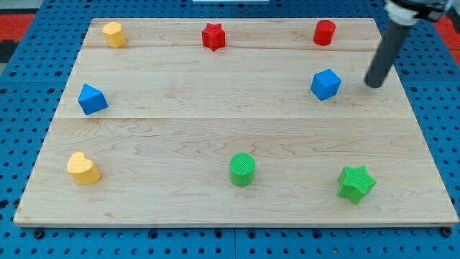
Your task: Place the blue cube vertically above the green circle
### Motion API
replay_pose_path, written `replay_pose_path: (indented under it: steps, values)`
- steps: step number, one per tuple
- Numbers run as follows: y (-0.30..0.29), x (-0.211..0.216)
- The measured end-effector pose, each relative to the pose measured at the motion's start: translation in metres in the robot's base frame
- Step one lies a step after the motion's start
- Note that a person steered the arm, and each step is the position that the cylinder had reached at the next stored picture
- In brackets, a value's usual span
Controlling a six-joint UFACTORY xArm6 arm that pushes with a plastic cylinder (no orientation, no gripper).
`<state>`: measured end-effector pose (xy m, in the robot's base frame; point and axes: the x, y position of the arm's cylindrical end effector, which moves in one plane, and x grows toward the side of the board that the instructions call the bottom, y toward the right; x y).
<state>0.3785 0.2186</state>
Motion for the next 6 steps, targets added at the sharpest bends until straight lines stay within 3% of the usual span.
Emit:
replay_pose_path:
  steps: [2,3,4,5,6]
  values:
    - [-0.060,0.004]
    - [-0.124,0.004]
    - [-0.148,0.002]
    - [-0.134,-0.019]
    - [-0.195,-0.026]
